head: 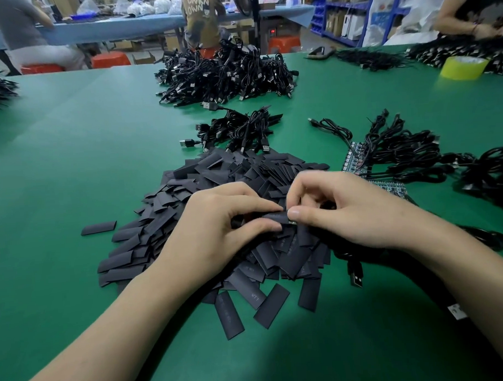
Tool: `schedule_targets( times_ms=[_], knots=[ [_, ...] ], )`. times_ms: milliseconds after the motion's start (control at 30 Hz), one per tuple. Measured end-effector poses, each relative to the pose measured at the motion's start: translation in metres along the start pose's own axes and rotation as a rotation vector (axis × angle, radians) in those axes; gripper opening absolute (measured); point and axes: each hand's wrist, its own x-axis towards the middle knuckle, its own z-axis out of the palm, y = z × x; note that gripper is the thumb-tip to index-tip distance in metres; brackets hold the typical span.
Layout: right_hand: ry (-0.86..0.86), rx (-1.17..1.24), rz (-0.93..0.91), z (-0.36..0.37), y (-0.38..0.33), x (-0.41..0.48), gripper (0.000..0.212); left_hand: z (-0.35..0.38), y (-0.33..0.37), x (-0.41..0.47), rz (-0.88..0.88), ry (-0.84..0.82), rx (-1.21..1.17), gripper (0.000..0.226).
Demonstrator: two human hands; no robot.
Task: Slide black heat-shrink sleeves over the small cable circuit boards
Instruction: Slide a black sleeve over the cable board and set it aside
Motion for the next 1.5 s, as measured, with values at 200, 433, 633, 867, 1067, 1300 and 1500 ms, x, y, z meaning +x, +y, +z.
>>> schedule_targets(
  times_ms=[200, 433, 633, 867, 1067, 1300, 1500],
  knots=[
    [0.202, -0.01, -0.101, 0.0, -0.002, 0.0, 0.009, 0.002, 0.001, 0.001, -0.147, 0.152, -0.059, 0.017],
    [0.286, -0.151, -0.172, 0.003, -0.006, 0.0, 0.011, 0.003, 0.002, 0.0, -0.165, 0.132, -0.133, 0.017],
    [0.321, -0.209, -0.242, 0.006, -0.007, -0.001, 0.012, 0.005, -0.003, 0.0, -0.193, 0.147, -0.159, 0.016],
    [0.342, -0.309, -0.337, 0.003, -0.009, 0.0, 0.01, 0.006, -0.008, 0.001, -0.246, 0.144, -0.309, 0.015],
    [0.329, -0.368, -0.37, 0.003, -0.008, -0.001, 0.008, 0.006, -0.007, 0.0, -0.247, 0.136, -0.276, 0.015],
    [0.368, -0.292, -0.33, 0.007, -0.009, 0.0, 0.005, 0.006, -0.003, 0.001, -0.236, 0.158, -0.263, 0.016],
    [0.43, 0.029, -0.142, 0.009, -0.011, 0.0, 0.01, 0.003, 0.0, 0.001, -0.182, 0.268, -0.227, 0.016]
  ],
)
